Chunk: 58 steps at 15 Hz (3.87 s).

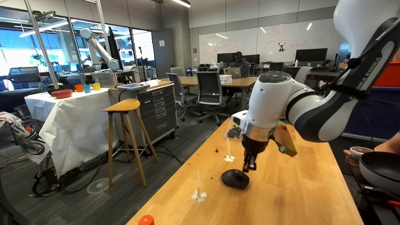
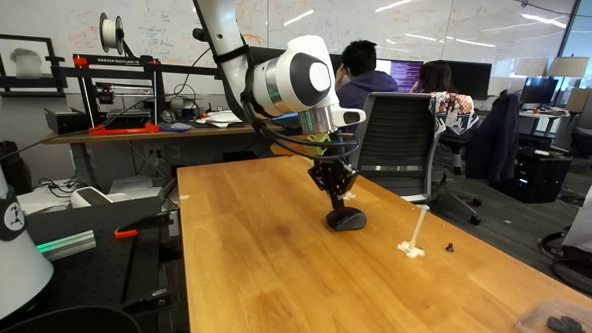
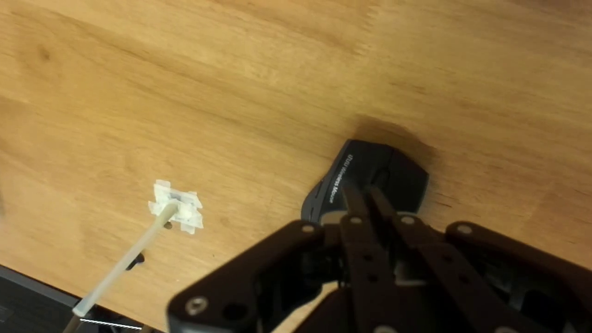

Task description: Press the left button on the mouse.

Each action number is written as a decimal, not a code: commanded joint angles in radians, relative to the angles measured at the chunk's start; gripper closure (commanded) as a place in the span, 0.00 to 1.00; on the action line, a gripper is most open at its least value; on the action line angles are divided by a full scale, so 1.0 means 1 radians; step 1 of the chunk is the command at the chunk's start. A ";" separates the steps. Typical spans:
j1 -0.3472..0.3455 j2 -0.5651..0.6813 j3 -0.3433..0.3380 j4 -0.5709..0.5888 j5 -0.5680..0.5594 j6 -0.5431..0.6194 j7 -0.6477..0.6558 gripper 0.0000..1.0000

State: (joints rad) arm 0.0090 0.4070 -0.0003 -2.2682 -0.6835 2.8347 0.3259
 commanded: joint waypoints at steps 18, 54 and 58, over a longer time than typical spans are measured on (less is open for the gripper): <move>0.021 0.000 0.008 0.027 0.301 -0.059 -0.213 0.90; -0.012 -0.434 0.006 0.214 0.670 -0.851 -0.658 0.00; -0.007 -0.425 0.008 0.193 0.666 -0.812 -0.636 0.00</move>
State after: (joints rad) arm -0.0009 -0.0181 0.0104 -2.0769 -0.0175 2.0243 -0.3102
